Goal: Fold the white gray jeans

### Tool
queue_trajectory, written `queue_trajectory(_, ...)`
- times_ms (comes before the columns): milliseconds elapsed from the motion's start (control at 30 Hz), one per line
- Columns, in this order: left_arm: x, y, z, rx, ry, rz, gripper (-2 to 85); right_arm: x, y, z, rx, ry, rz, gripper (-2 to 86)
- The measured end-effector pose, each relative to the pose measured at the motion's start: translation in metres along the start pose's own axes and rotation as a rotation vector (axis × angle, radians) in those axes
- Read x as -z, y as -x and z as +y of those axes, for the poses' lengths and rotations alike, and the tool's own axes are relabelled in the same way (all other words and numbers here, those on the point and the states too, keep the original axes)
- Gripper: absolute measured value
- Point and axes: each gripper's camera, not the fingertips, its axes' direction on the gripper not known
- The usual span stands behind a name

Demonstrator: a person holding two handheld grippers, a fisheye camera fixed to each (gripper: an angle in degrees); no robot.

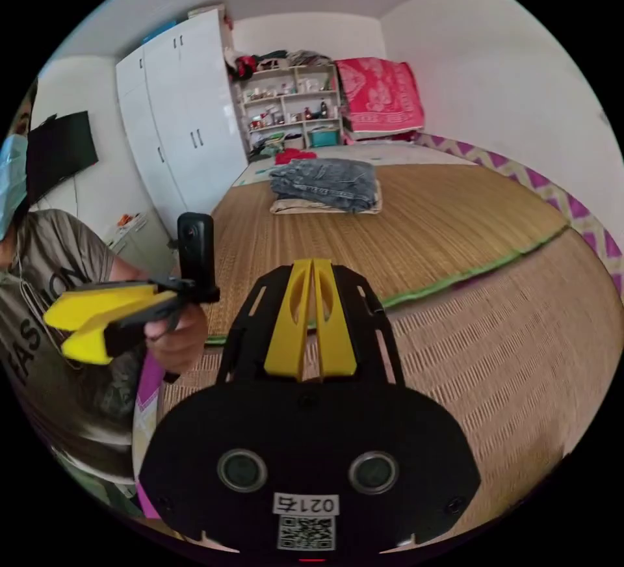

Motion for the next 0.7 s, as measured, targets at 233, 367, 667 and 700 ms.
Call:
queue_trajectory(233, 0.063, -0.044, -0.013, -0.102, -0.156, 0.153, 5.7, -0.079, 0.003, -0.185, 0.185, 0.115, -0.046, 1.7)
queue_trajectory(367, 0.113, -0.058, -0.014, -0.126, -0.319, 0.159, 4.8, -0.102, 0.019, -0.264, 0.328, 0.124, 0.052, 9.5)
queue_trajectory(667, 0.211, -0.089, -0.016, -0.208, -0.648, 0.217, 2.2, -0.165, 0.119, -0.409, 0.743, 0.164, 0.224, 13.7)
queue_trajectory(700, 0.22, -0.09, -0.014, -0.202, -0.689, 0.211, 1.6, -0.173, 0.127, -0.42, 0.778, 0.179, 0.247, 13.7)
